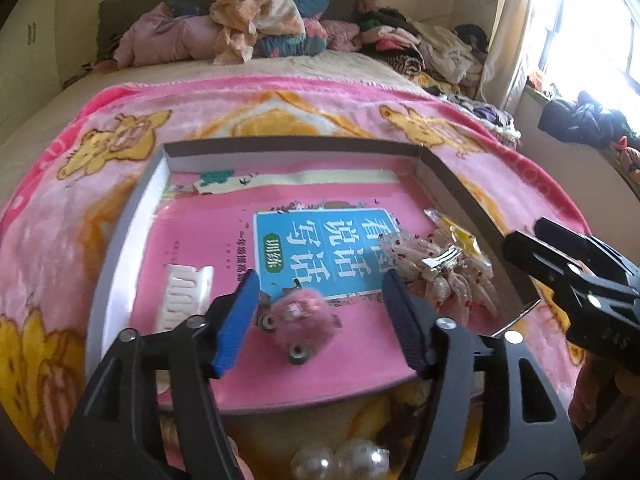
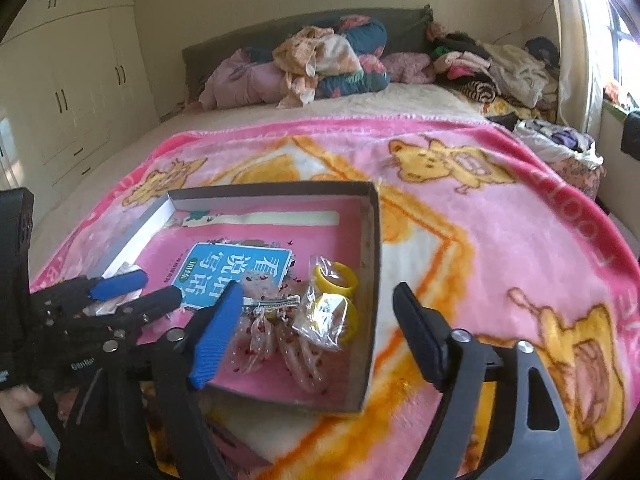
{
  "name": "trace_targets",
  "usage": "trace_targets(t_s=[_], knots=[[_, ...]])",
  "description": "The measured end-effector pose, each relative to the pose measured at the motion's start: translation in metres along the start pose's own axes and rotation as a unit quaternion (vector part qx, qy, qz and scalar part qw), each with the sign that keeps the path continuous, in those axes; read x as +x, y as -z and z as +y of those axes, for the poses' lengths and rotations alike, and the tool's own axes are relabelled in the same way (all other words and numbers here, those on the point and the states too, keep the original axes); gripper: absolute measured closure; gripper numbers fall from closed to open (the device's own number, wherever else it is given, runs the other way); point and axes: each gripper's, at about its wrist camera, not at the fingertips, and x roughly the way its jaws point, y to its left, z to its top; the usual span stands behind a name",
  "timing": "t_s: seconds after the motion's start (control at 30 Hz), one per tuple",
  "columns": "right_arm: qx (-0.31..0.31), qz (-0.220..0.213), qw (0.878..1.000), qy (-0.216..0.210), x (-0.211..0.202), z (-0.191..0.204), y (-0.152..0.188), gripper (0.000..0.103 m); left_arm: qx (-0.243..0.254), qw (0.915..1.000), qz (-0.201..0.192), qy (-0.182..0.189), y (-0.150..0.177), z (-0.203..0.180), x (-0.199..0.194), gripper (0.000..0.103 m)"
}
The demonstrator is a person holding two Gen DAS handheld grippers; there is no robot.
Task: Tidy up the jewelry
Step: 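Open the left tool to drop the pompom while the right tool drops the bangle bag in the box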
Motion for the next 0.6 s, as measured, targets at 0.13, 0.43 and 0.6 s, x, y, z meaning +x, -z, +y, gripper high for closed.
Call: trace_targets(t_s=[0.13,0.43,0.6], knots=[[-0.007,-0.021,1.000,0.006,-0.021,0.003,0.004,0.017,-0.014,0.9998,-0.017,-0.002,0.002,0.003,-0.017,0.033],[-0.017,-0.056,0.998,0.013,-0.065,0.009,0.012,0.011,-0.027,0.9982,-0.052,-0.009,0.011,0.006,-0.056,0.019],[-0.023,-0.066,0.997,0.013,-0.084,0.013,0.021,0.010,-0.033,0.9970,-0.069,-0.013,0.019,0.008,-0.079,0.015]])
